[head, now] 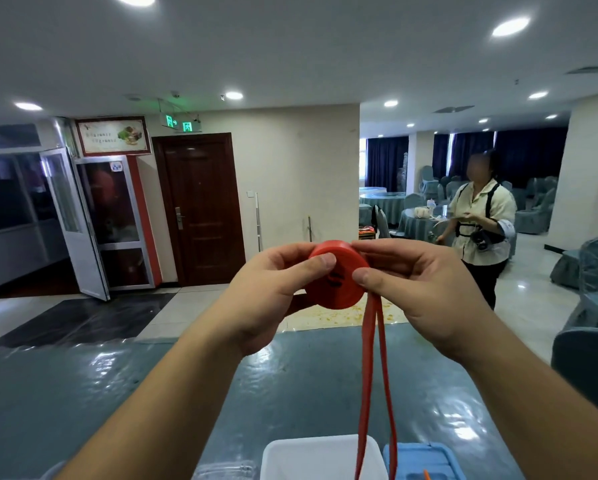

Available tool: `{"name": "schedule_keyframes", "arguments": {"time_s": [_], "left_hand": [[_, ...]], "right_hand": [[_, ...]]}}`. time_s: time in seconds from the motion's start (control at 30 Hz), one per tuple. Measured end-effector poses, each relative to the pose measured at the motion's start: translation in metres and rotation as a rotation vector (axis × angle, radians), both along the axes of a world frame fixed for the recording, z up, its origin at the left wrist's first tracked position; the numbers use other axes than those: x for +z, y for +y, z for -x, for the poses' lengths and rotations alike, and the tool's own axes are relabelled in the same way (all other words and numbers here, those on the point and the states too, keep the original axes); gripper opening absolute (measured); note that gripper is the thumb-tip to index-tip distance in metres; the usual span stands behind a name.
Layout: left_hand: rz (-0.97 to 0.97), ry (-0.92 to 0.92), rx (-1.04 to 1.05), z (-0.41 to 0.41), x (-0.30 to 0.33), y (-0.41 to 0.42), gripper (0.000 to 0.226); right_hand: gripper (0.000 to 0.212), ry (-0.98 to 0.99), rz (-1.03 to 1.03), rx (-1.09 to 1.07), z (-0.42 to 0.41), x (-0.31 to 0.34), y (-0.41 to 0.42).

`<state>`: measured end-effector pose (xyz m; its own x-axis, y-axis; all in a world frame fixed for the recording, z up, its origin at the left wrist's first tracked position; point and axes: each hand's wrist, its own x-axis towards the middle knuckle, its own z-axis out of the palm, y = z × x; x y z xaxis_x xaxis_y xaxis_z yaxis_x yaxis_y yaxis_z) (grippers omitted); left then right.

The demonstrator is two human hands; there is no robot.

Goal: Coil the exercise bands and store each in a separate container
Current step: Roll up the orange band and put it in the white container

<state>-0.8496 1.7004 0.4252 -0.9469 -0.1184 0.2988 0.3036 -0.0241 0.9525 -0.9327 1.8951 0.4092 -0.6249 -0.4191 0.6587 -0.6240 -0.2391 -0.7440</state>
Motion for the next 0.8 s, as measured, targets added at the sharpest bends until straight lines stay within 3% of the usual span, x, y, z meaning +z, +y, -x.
{"name": "schedule_keyframes", "arguments": {"time_s": [0.17, 0.3, 0.4, 0.47, 0.6, 0.8], "left_hand": [[-0.197, 0.038, 0.042, 0.004, -0.008, 0.008, 0.048], [0.045, 0.023, 0.008, 0.001, -0.003, -0.002, 0.049], [0.157, -0.008, 0.003, -0.002, 0.002, -0.01, 0.05], [0.038, 0.013, -0.019, -0.002, 0.001, -0.009, 0.044], [-0.144, 0.036, -0.043, 0.001, -0.008, 0.0, 0.041], [0.133, -0.01, -0.047, -0.005, 0.003, -0.015, 0.045]], "right_hand": [[0.05, -0.025, 0.077, -0.017, -0.001, -0.002, -0.007], [0.043, 0.008, -0.036, 0.02, -0.001, 0.005, 0.001], [0.049, -0.022, -0.069, 0.034, -0.001, 0.005, 0.001], [0.054, -0.107, -0.058, 0.057, -0.002, 0.002, -0.001], [0.042, -0.156, -0.062, 0.088, -0.006, 0.001, -0.004], [0.036, -0.164, -0.118, 0.114, -0.009, 0.003, -0.001]]}}
